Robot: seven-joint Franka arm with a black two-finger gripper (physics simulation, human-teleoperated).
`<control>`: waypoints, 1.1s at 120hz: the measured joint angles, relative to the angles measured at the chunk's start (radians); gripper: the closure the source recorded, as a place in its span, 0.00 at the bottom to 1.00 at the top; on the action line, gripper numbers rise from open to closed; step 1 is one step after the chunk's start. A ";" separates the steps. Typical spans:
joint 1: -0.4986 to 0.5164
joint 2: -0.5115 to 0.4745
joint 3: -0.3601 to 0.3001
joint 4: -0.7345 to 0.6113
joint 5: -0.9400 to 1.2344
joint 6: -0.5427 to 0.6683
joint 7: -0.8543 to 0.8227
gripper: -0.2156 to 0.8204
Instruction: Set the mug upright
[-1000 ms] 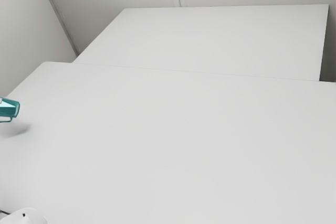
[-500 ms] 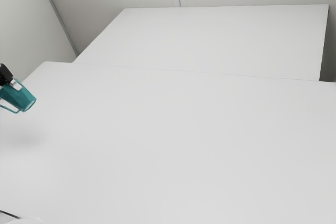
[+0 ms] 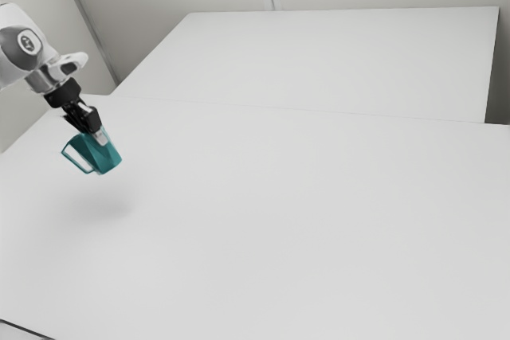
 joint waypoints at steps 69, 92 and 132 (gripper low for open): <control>-0.211 -0.056 -0.085 -0.359 0.189 0.510 -0.287 0.97; -0.176 -0.003 -0.090 -0.360 0.220 0.566 -0.356 0.97; -0.168 0.060 -0.093 -0.360 0.253 0.622 -0.448 0.96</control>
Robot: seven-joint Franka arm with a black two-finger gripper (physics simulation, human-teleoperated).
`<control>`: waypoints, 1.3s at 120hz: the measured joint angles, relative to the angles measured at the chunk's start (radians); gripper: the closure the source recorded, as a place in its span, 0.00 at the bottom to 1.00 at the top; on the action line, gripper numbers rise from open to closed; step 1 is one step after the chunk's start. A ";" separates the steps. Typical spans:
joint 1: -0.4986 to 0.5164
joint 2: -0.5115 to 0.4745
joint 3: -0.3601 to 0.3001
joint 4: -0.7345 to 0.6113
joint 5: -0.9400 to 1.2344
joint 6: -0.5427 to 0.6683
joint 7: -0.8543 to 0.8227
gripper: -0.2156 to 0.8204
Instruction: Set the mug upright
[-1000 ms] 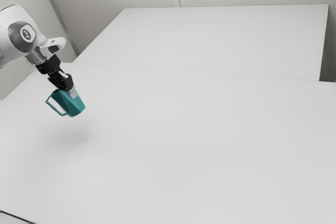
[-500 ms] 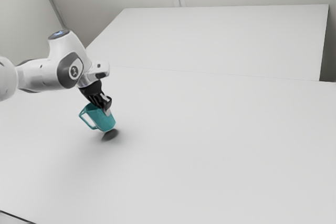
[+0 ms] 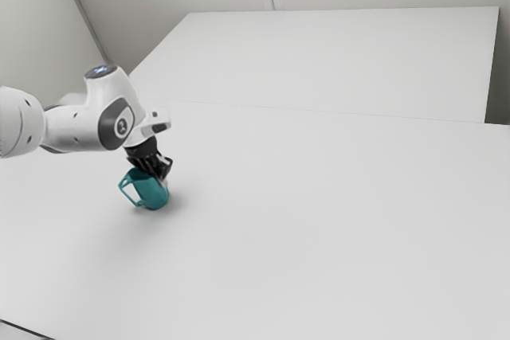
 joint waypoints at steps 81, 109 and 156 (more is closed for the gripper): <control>0.004 -0.030 -0.011 0.332 -0.022 -0.282 -0.052 0.25; -0.020 0.050 -0.026 0.592 -0.017 -0.469 -0.057 0.22; -0.031 0.035 -0.035 0.700 -0.023 -0.657 -0.053 0.21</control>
